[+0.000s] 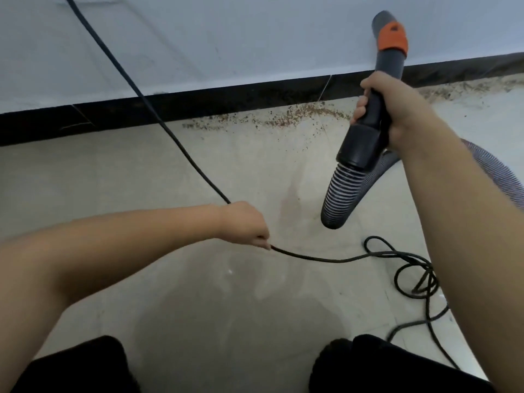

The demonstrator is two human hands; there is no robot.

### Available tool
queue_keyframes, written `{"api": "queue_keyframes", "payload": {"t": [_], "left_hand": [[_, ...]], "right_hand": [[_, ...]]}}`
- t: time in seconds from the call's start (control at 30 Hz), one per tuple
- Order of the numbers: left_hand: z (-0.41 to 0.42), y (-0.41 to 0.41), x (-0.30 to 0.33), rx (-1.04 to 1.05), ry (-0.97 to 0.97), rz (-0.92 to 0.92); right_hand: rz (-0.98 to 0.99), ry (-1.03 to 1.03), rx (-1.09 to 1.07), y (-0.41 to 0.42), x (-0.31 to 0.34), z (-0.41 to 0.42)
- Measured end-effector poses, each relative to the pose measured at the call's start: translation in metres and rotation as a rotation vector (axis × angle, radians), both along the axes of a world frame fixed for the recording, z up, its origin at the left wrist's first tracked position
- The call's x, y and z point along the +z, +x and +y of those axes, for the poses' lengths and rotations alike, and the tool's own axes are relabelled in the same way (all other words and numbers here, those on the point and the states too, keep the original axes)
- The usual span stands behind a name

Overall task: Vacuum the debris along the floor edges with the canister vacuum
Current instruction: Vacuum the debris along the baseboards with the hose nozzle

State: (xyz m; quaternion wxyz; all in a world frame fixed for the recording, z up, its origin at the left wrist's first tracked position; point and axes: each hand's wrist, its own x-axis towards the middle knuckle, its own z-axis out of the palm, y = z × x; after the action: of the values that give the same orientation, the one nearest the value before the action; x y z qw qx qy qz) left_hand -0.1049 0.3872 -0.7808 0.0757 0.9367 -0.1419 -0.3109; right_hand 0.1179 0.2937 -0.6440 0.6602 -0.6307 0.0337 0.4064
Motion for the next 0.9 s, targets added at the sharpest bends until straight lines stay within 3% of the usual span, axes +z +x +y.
{"api": "queue_keyframes", "payload": {"t": [0.17,0.23,0.33,0.53,0.67,0.8,0.9], "left_hand": [[0.019,-0.09,0.01,0.089,0.019,0.552],[0.026,-0.115,0.01,0.193,-0.003,0.673],[0.036,-0.122,0.008,0.364,-0.009,0.695],[0.026,-0.086,0.0,0.758,-0.2,0.509],[0.0,-0.067,0.01,0.727,-0.205,0.416],[-0.022,-0.066,0.027,0.697,-0.488,0.654],[-0.042,-0.067,0.033,0.644,-0.591,0.745]], "right_hand": [[-0.041,-0.086,0.146,-0.041,-0.022,0.008],[-0.012,-0.125,0.186,-0.064,-0.035,0.01],[0.044,-0.164,0.242,-0.097,-0.055,0.008],[0.093,-0.228,0.36,-0.141,-0.087,-0.002],[0.117,-0.285,0.563,-0.164,-0.096,-0.008],[0.189,-0.455,0.755,-0.166,-0.1,-0.029],[0.265,-0.503,0.867,-0.169,-0.106,-0.043]]}}
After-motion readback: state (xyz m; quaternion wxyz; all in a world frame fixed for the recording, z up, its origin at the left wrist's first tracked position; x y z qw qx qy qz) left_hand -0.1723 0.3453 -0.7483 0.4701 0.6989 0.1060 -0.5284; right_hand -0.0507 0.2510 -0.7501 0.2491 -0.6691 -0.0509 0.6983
